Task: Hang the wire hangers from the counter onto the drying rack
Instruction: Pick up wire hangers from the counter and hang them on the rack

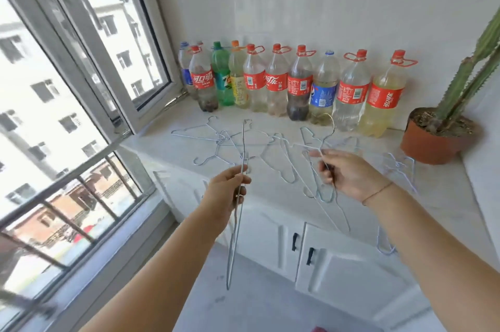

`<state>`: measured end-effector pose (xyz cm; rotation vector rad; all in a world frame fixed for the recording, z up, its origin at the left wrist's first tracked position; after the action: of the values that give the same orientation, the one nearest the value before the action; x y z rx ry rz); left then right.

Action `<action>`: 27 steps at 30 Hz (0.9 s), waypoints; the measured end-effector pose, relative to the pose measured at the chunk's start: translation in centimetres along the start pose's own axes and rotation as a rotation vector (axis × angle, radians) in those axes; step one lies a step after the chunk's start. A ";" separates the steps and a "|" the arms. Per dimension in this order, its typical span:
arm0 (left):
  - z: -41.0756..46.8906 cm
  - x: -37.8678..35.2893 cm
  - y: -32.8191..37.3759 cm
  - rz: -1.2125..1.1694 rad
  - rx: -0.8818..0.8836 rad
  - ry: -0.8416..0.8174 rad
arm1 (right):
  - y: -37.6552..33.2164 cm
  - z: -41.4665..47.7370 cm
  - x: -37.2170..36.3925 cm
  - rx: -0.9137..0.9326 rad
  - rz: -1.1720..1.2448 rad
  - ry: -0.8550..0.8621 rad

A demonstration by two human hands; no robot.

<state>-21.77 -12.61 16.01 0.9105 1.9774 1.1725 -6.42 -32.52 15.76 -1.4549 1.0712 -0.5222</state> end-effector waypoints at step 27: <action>-41.2 24.4 0.7 -0.294 -0.401 0.824 | 2.6 -23.6 -37.7 -0.199 0.040 -0.975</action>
<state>-68.15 -10.82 27.94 -0.1138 2.2253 1.8508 -44.60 -13.13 28.02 -1.5762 0.3633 0.3381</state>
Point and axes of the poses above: each hand's wrist, its own z-axis towards the middle knuckle, its own x-axis out of the back of the hand, y = z × x, the point moved 3 cm from there along z, towards the middle knuckle, and after that the axes turned 5 degrees about x, right-handed, at the moved point
